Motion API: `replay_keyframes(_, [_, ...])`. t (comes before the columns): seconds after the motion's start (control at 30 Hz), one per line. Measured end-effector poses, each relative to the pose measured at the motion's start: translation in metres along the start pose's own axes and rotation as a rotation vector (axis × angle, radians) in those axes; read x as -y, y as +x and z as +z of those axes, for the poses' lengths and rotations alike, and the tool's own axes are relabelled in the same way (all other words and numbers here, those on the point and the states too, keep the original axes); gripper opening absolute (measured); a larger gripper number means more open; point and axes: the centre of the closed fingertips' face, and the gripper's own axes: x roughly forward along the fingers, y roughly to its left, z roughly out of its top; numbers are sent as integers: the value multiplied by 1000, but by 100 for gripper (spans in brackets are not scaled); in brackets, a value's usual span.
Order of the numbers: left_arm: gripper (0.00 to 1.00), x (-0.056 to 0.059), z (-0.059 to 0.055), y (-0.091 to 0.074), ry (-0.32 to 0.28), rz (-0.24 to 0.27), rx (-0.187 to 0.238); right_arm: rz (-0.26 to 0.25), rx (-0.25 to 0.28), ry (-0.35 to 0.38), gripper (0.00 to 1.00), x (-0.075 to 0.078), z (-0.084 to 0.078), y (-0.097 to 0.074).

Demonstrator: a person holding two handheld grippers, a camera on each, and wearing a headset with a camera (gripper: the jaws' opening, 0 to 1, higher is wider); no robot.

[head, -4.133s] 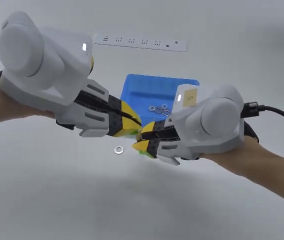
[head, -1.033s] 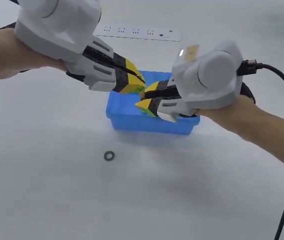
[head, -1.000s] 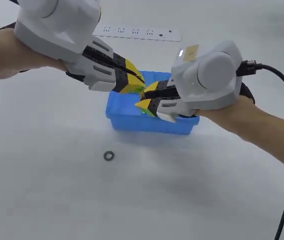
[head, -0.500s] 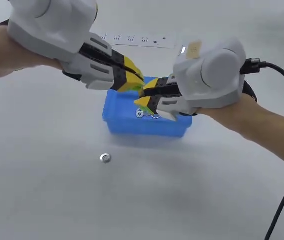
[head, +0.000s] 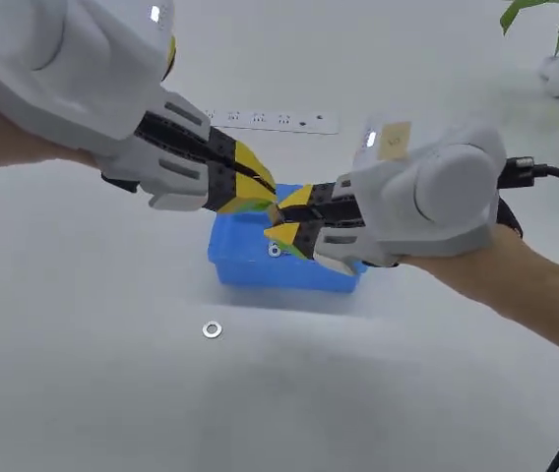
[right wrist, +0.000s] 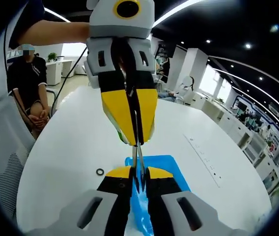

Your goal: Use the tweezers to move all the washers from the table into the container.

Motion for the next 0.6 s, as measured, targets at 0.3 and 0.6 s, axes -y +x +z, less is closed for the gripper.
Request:
replay_keyframes(0.3, [6, 27, 10, -16, 7, 17, 9, 14, 18, -10, 11, -25, 16, -7])
replay_keyframes(0.6, [6, 51, -1, -31, -33, 42, 19, 64, 28, -7, 11, -59, 25, 1])
